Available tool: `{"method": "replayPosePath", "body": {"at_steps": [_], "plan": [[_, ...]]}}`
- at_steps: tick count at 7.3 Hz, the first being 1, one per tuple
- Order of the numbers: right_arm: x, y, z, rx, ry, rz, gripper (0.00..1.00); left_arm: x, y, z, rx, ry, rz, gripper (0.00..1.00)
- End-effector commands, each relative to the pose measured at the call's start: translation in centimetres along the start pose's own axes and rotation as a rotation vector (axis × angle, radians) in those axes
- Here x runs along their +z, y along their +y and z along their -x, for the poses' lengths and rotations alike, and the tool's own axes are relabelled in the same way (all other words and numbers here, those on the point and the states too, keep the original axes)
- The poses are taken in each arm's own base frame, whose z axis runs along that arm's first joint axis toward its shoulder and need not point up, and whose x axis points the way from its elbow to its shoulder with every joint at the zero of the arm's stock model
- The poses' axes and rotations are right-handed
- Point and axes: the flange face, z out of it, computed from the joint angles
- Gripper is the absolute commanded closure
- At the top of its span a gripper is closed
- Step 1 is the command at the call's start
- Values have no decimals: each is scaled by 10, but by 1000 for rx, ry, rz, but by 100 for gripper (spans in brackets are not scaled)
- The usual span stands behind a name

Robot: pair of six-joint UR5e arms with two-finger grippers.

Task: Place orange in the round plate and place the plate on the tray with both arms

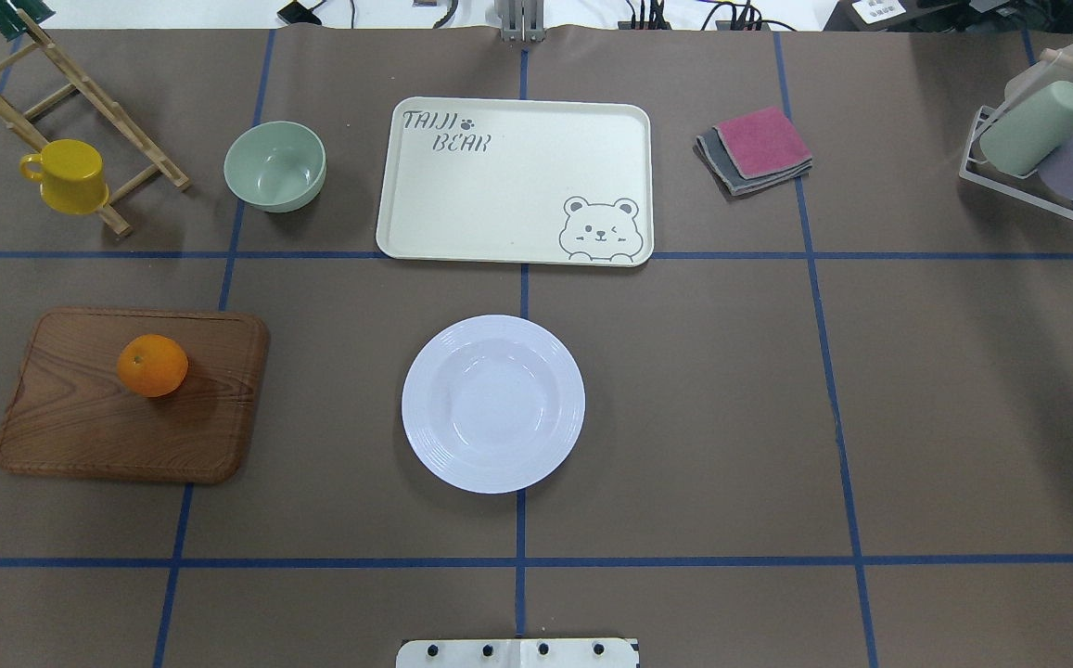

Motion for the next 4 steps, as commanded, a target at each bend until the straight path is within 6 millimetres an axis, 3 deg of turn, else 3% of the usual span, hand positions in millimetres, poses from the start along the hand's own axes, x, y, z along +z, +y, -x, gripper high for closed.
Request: {"method": "replayPosePath", "body": {"at_steps": [1,2,4], "plan": [[-2,-1,3,-6,1,-4,0,-9,-3,-8,22,-17,-19,1],[-2,-6,4,-9,4,-5,0,-5,-2,-3,18,-16,-10,1],[1,-26,0,-41,12,-32,0,-13,-2,-13,43,-10,-34,1]]}}
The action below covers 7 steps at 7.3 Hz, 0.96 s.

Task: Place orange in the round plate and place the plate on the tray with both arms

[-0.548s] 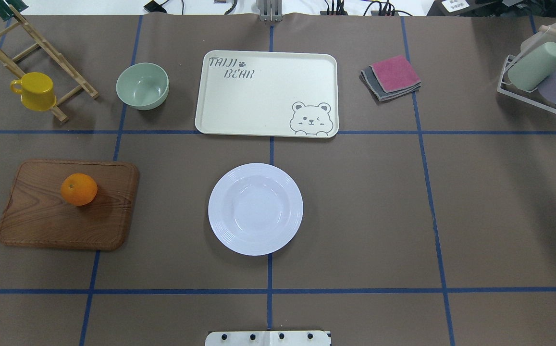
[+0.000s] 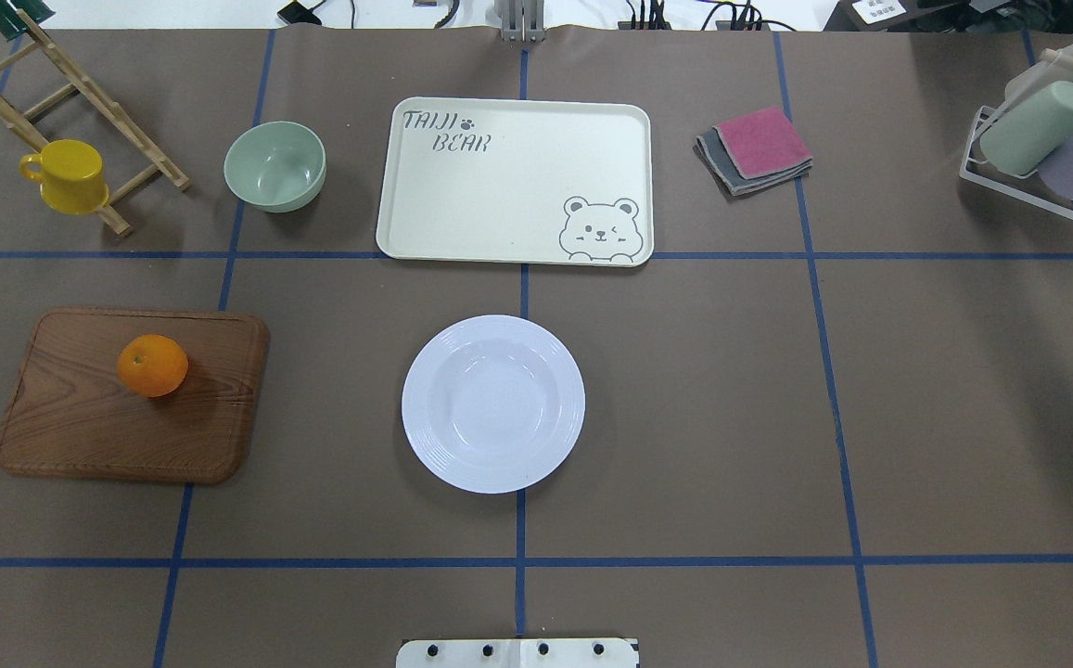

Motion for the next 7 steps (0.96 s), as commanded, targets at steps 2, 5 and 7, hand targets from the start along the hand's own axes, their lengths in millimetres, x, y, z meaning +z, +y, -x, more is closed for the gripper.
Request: {"method": "replayPosePath", "body": {"at_steps": [2,5,7], "plan": [[29,-15,-34,-60,14,-59,0,-23,-2,-29,67,51,-83,1],[14,-15,-19,7,12,-93,0,-13,7,-24,80,46,-81,1],[8,-13,-11,-6,13,-107,0,17,3,8,118,29,-120,1]]}}
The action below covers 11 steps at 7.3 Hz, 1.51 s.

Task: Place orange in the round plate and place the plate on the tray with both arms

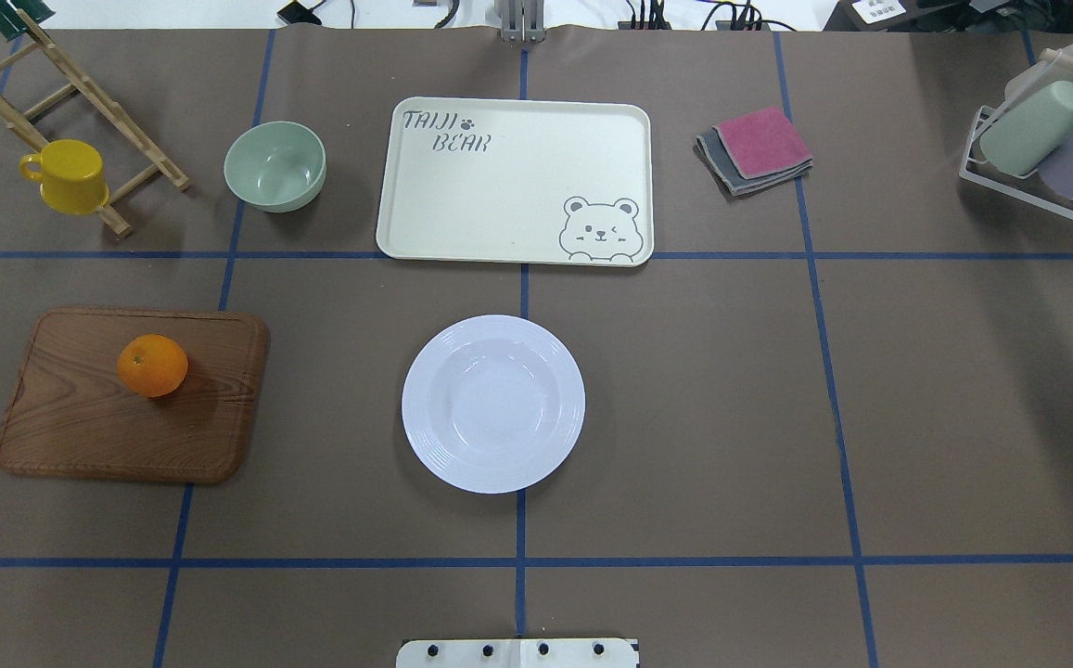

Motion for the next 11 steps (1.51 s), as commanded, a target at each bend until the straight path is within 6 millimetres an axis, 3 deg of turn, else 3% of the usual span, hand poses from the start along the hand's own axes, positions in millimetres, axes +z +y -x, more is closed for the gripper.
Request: {"method": "replayPosePath", "body": {"at_steps": [1,3,4,5,6,7,8,11], "plan": [[0,2,1,3,0,-1,0,17,-1,20,51,-14,-47,1],[-1,2,2,-1,0,-3,0,4,-6,-1,92,-8,-78,1],[-2,2,3,-2,-3,-5,0,16,-9,-17,80,4,-59,1],[-2,2,3,-2,-3,-4,0,43,-20,-57,95,29,-29,1],[0,3,1,1,-3,-1,0,83,-32,-109,138,64,-10,1],[0,3,0,0,-2,-1,0,88,-42,-136,121,12,-99,1],[0,2,1,0,-3,-2,0,103,-39,-158,119,16,-125,1],[1,2,3,-3,-7,1,0,150,-31,-216,86,63,-39,1]]}}
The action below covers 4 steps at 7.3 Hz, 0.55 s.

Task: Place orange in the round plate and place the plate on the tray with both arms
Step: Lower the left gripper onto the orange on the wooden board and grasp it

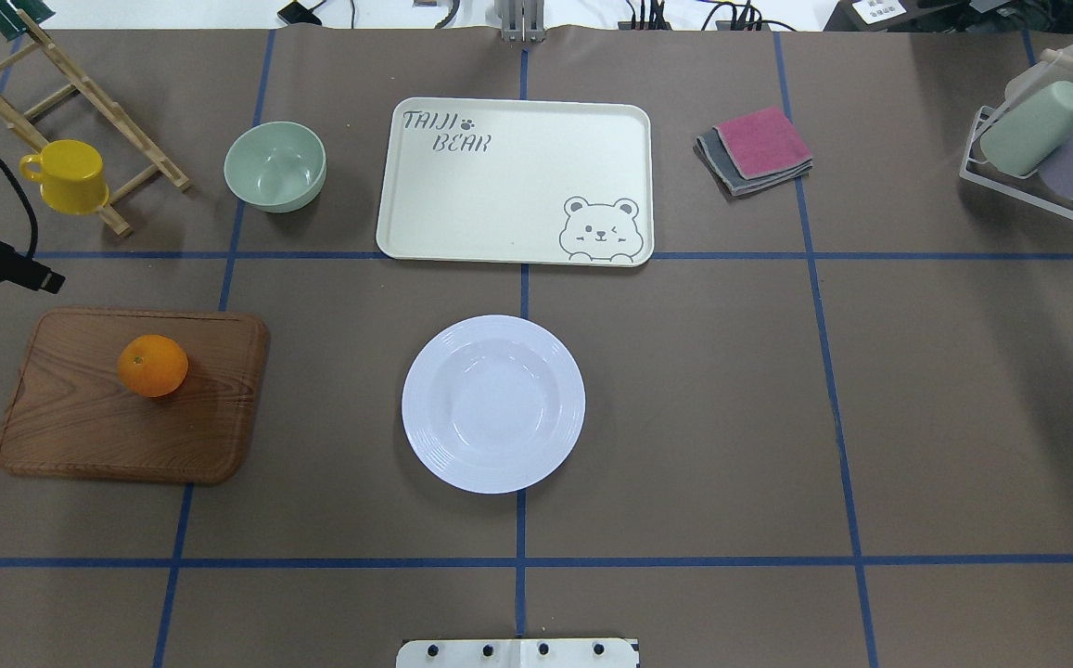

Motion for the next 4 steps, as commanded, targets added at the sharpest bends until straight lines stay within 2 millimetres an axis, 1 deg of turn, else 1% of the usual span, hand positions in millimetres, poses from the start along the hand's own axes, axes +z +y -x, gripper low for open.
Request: {"method": "replayPosePath", "body": {"at_steps": [1,2,3,4], "plan": [[2,-1,3,-7,-3,3,0,38,10,-50,13,13,56,1],[2,-2,4,-9,-3,3,0,50,10,-65,37,5,66,1],[3,-1,3,-7,-3,5,0,52,10,-88,30,21,69,1],[7,-1,2,-10,-4,9,0,59,14,-96,35,24,83,1]]}}
